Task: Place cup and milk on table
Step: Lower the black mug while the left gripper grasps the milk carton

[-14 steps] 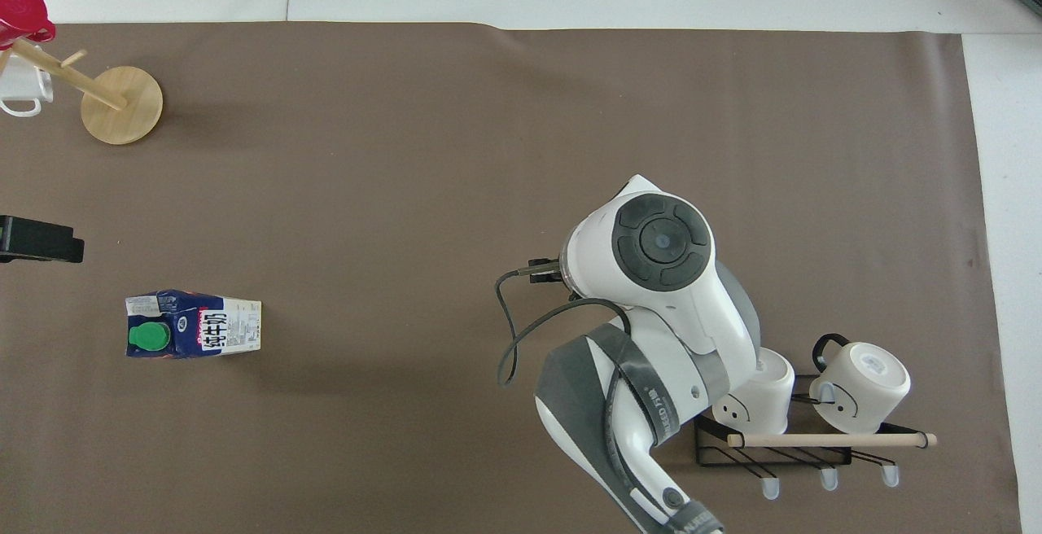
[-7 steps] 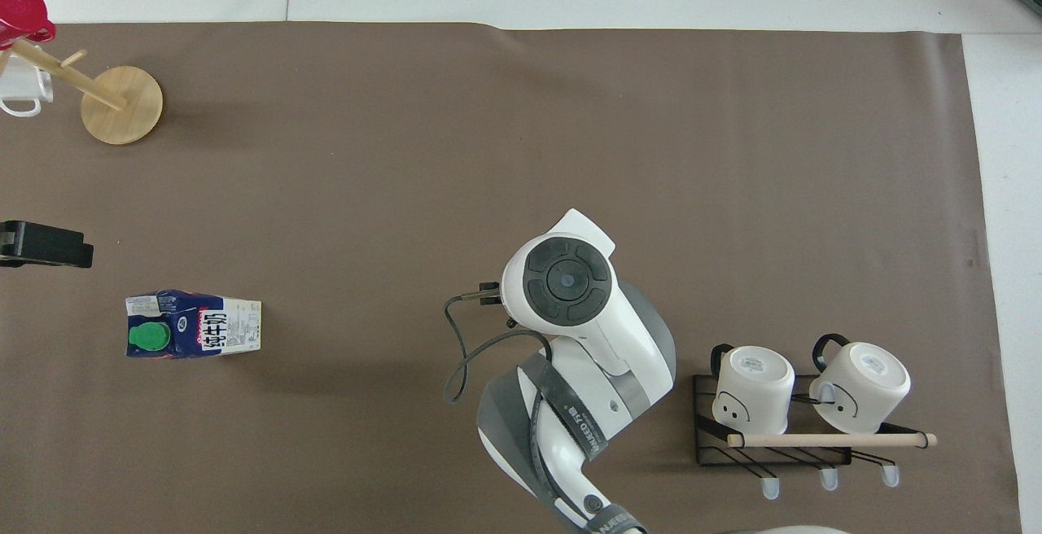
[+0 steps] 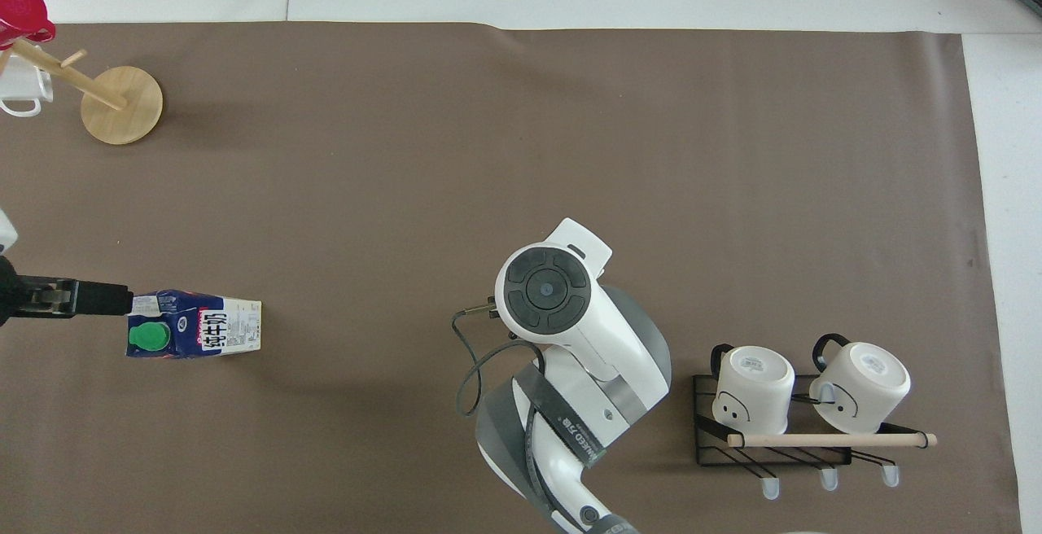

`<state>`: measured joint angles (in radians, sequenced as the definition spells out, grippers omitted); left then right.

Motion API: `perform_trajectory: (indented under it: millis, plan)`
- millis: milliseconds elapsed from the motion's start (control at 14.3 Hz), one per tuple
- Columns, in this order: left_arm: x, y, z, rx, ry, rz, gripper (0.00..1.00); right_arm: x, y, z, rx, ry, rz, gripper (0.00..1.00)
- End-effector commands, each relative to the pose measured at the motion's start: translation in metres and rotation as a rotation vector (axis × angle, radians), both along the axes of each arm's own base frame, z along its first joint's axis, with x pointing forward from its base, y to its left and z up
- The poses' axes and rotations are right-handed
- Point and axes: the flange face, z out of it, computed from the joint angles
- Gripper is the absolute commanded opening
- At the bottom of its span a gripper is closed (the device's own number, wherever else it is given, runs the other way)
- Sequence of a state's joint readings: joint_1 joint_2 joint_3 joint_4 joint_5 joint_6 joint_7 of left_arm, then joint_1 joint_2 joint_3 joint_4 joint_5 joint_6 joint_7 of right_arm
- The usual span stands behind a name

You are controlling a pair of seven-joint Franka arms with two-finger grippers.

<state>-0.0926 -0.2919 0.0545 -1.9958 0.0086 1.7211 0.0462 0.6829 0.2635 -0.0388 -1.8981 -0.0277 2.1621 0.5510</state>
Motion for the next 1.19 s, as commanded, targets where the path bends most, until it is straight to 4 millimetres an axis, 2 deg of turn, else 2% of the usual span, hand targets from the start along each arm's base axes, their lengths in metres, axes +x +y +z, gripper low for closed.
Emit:
perform_trajectory:
  millis: [0,210,490,1119]
  plan:
    - [-0.02,-0.001,-0.017,-0.009,-0.05,-0.006,1.0,-0.005,0.001,0.006,0.013,-0.026,-0.006,0.0]
    - [-0.03,-0.006,-0.039,-0.012,-0.082,-0.017,1.0,-0.007,0.0,-0.003,0.002,-0.014,0.033,0.0]
    - [-0.034,-0.007,-0.062,-0.013,-0.108,-0.019,1.0,-0.007,-0.001,-0.007,-0.001,-0.006,0.093,0.0]
    - [-0.037,-0.01,-0.088,-0.009,-0.138,-0.038,1.0,-0.008,0.003,-0.013,0.025,-0.003,0.085,0.0]
